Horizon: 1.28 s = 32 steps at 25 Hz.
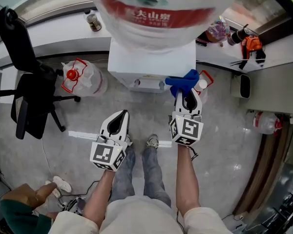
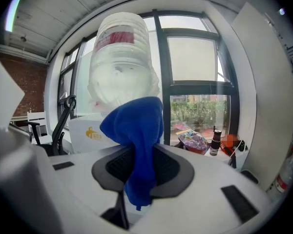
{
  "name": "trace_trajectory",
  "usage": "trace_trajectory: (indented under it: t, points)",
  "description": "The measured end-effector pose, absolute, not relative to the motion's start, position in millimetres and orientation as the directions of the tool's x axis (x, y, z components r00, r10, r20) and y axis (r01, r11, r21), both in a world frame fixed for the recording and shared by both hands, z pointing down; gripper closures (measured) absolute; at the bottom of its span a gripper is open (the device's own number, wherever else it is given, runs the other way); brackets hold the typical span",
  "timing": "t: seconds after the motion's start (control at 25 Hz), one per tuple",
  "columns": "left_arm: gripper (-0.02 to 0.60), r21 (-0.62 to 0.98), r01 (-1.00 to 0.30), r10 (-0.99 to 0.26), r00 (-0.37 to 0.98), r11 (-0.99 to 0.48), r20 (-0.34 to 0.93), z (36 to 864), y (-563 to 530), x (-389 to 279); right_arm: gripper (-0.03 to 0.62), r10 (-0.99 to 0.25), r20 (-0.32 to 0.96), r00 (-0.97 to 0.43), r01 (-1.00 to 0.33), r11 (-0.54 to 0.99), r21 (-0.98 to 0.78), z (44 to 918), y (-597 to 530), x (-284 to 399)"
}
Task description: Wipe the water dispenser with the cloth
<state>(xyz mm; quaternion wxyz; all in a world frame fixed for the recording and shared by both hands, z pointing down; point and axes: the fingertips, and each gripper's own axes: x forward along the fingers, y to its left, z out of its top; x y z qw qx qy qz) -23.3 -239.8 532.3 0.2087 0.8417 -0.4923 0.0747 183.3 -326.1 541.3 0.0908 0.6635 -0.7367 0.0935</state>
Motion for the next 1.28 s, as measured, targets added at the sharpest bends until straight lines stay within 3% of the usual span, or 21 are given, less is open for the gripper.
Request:
trace_trajectory:
  t: [0.44,1.28]
  points:
    - [0.571,0.262,-0.868,-0.822,0.488,-0.421,0.295,573,-236,-17,0.491,-0.959,0.260,-0.109,-0.994,0.113,0.002,603,-323,201]
    - [0.571,0.257,-0.867,-0.839,0.486,-0.427,0.244,759,-282,-47,0.491,-0.938,0.336,-0.084,-0.995,0.098,0.024,853,-328,200]
